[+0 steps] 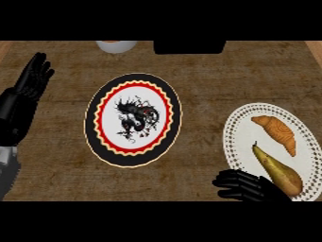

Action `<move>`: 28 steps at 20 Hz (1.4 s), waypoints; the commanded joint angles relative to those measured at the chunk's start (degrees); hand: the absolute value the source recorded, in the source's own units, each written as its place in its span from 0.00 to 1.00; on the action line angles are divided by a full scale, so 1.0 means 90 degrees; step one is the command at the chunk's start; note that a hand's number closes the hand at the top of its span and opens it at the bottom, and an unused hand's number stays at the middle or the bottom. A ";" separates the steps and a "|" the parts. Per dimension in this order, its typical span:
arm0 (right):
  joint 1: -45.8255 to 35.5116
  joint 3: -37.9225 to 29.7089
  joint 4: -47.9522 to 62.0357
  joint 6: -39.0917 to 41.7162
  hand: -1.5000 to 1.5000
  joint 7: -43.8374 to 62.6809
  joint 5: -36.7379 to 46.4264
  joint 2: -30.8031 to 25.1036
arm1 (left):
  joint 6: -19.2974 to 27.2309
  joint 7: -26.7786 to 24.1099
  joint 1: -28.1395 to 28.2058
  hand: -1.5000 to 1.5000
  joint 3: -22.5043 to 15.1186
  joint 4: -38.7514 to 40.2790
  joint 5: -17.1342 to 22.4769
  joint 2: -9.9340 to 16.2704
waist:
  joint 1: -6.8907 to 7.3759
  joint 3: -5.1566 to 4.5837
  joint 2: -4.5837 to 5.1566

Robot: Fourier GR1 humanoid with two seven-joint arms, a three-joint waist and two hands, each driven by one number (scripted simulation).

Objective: Pick the pear from the placemat and place it in the plate

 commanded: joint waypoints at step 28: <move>-0.0282 -0.0088 -0.2520 0.2466 0.00 0.6115 0.4261 -0.1692 | -0.0077 0.0309 -0.0197 0.50 0.0093 -0.0059 -0.0595 -0.0564 | 0.0112 -0.0005 0.0014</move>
